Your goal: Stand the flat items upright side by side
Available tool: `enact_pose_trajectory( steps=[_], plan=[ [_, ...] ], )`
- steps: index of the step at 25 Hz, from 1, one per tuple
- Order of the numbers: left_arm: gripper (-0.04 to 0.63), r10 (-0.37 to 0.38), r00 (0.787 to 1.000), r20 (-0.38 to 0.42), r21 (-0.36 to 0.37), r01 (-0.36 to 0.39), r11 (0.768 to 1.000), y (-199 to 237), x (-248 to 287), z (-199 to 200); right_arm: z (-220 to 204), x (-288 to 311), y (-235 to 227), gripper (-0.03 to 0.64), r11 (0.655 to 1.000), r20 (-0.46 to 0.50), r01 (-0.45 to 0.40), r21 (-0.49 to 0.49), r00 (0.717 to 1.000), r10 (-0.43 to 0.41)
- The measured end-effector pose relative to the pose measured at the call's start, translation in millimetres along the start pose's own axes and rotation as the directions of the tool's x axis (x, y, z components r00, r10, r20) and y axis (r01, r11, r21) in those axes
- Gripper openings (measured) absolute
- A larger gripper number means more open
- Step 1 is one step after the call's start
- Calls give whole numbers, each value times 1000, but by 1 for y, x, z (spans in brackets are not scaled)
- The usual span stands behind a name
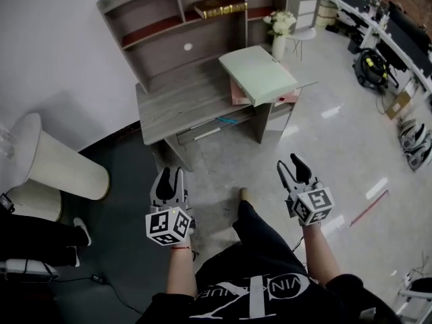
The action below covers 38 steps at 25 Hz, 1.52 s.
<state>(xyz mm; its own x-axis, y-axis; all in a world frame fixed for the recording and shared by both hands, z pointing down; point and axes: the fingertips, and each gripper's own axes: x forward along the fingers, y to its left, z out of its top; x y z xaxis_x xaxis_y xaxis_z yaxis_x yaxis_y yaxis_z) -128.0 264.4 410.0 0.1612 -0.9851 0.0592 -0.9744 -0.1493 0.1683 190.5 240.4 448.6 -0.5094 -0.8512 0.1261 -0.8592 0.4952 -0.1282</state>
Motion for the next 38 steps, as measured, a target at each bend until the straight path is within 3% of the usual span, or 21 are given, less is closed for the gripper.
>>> enact_pose_trajectory(
  steps=[8,23,38],
  plan=[
    [149,16,1000,-16,-8,-16,1000,14,67,2,5,65,-28,193,1000,-8,-16,5,1000,16],
    [155,-32,997,-74,-33,29,999,8,221,-2,8,186,-104,207,999,-95,-39,11,995,40],
    [193,-71,991,-117,-65,64,996,-4,333,-6,14,275,-155,265,996,-147,-90,-11,985,87]
  ],
)
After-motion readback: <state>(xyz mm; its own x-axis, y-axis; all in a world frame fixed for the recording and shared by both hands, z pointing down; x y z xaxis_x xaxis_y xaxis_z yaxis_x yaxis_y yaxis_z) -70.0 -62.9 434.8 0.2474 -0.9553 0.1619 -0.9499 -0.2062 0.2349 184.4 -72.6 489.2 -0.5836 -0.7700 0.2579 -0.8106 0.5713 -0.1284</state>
